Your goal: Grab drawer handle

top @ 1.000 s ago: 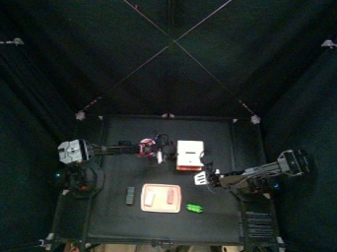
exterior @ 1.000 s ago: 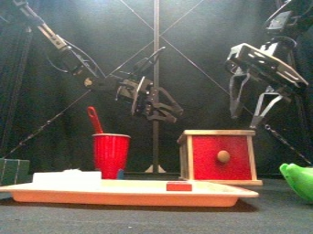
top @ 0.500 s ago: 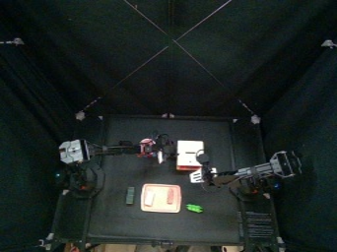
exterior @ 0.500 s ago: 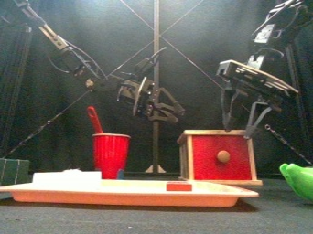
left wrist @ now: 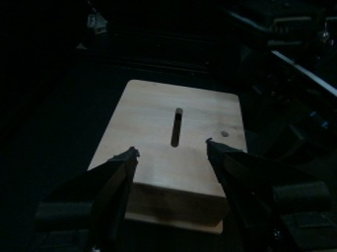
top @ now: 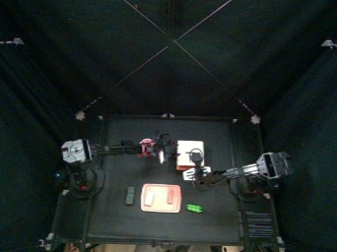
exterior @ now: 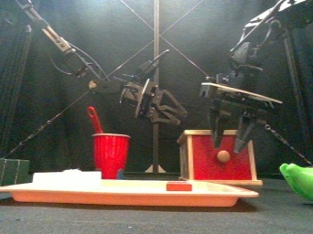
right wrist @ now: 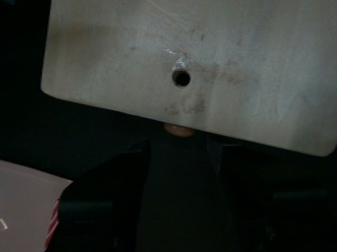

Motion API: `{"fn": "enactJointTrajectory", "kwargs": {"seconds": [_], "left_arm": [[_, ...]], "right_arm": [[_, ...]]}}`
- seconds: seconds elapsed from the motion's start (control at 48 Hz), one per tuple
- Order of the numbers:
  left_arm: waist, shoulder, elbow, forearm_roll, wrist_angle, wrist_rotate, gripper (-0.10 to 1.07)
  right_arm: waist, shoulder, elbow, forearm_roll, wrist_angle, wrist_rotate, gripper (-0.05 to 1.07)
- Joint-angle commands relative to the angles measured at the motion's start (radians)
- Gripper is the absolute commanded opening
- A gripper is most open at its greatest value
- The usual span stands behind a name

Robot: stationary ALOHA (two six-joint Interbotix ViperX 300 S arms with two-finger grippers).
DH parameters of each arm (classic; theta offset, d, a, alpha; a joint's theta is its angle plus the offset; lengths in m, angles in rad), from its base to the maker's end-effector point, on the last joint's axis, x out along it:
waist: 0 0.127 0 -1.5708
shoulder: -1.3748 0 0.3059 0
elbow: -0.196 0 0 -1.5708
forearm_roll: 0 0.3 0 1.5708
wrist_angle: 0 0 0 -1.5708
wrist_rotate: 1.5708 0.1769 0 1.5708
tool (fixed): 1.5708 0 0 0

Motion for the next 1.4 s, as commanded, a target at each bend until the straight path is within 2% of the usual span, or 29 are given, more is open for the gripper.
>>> {"fn": "enactJointTrajectory", "kwargs": {"seconds": [0.0, 0.229, 0.771, 1.167, 1.292, 1.375], "left_arm": [[0.0, -0.011, -0.025, -0.003, -0.009, 0.002, 0.92], [0.0, -0.008, -0.025, -0.005, -0.009, 0.002, 0.92], [0.002, -0.005, -0.026, -0.006, -0.009, 0.002, 0.92], [0.002, -0.002, -0.026, -0.006, -0.009, 0.002, 0.92], [0.003, -0.002, -0.026, -0.006, -0.009, 0.002, 0.92], [0.003, 0.0, -0.026, -0.006, -0.009, 0.002, 0.92]], "right_arm": [[-0.008, 0.006, -0.035, -0.005, 0.017, -0.003, 0.84], [-0.018, 0.043, -0.061, -0.014, 0.081, -0.002, 0.84], [-0.026, 0.101, -0.107, -0.021, 0.121, -0.002, 0.84], [-0.026, 0.11, -0.112, -0.02, 0.137, 0.0, 0.84], [-0.026, 0.11, -0.112, -0.02, 0.137, 0.0, 0.78], [-0.026, 0.11, -0.112, -0.018, 0.137, 0.0, 0.69]]}}
